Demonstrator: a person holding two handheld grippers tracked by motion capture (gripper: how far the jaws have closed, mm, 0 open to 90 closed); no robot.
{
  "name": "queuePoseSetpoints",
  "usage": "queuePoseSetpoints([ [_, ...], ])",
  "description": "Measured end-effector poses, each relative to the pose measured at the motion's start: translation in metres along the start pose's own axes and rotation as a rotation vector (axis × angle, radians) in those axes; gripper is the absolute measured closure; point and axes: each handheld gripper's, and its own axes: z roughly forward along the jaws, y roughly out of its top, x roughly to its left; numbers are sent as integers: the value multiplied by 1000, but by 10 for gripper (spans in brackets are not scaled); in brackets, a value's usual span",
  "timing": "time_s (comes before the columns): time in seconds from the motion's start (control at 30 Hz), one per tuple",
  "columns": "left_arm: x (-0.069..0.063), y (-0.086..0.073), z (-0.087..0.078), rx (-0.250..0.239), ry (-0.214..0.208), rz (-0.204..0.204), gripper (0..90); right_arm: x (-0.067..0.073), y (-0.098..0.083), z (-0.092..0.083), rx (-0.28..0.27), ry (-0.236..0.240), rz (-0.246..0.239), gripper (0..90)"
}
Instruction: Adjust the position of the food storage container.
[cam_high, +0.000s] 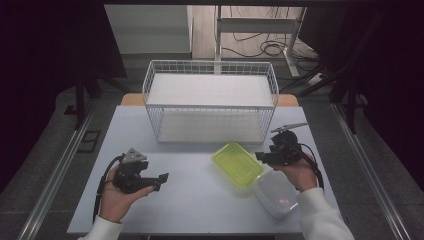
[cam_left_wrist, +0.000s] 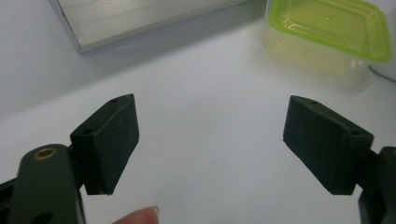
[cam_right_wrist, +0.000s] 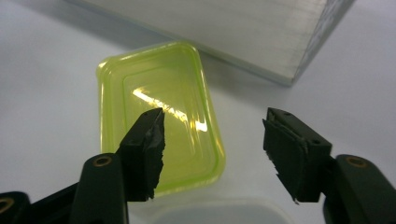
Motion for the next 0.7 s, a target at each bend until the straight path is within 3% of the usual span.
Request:
queuePoseSetpoints([
  [0.3,-1,-1,3,8,-6,-2,182,-7,29,37,57,34,-15,612],
  [0.5,-1,0,4,15,-11,3,179,-13,36,60,97,43,-5,661],
  [0.7,-1,-1,7,21,-15,5,178,-16,40,75,114,54,-7,777],
])
